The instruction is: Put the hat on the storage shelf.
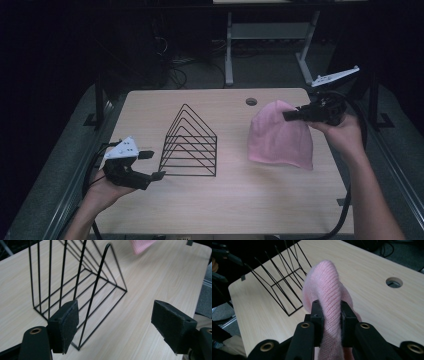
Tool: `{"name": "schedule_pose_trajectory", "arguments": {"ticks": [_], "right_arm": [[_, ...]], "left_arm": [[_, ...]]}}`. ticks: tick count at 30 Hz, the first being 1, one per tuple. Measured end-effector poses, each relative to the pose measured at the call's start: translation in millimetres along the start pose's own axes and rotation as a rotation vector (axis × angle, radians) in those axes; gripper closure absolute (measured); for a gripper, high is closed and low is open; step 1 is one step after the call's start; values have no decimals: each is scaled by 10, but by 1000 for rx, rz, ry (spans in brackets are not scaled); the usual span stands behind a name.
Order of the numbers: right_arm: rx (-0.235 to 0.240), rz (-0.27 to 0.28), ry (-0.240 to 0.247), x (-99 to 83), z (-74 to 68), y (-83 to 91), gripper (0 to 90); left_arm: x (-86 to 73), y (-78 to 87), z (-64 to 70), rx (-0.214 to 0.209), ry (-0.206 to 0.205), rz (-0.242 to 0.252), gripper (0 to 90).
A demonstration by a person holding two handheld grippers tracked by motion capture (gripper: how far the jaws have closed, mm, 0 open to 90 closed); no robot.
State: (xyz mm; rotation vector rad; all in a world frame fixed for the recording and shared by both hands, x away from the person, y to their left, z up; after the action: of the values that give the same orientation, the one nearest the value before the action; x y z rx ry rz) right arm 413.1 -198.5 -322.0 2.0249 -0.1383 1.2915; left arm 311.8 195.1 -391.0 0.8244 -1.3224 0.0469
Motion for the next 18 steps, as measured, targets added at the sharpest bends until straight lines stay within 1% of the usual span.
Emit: {"name": "schedule_pose_trajectory", "arguments": {"ticks": [2, 4, 6, 7, 8, 11, 13, 14, 15, 18], "right_arm": [[7, 7, 19, 74, -60, 34, 769], [13, 9, 35, 158, -130, 64, 769], [22, 16, 52, 241, -199, 83, 769], [30, 19, 66, 303, -248, 96, 769], [35, 21, 70, 339, -282, 101, 769], [60, 29, 98, 494, -420, 111, 769], [71, 25, 108, 563, -487, 111, 769], [71, 25, 108, 563, -487, 111, 769], [81, 22, 120, 641, -559, 106, 769], [100, 22, 130, 738, -649, 97, 769]], "left_arm": [[28, -2, 9, -4, -5, 0, 223], [110, -4, 27, -13, -28, -8, 223], [164, -4, 42, -20, -37, -11, 223], [182, -3, 50, -23, -35, -13, 223], [214, -2, 60, -30, -33, -8, 223], [267, -13, 64, -39, -47, -15, 223], [295, -22, 71, -46, -49, -16, 223], [295, -22, 71, -46, -49, -16, 225], [321, -29, 72, -53, -53, -16, 225], [351, -23, 75, -54, -55, -17, 226]]}}
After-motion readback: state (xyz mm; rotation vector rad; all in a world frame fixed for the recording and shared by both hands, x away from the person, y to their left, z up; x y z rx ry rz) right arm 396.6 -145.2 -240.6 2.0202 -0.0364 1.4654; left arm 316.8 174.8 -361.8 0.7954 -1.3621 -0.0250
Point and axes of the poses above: each handheld gripper's, and its own axes: y roughly backward along the jaws, x roughly out of its top, z roughly to its right, the point moved 9 cm from there along -y, roughly forward along the jaws, and after that the axes turned 8 degrees about z, right-handed, at the moved point
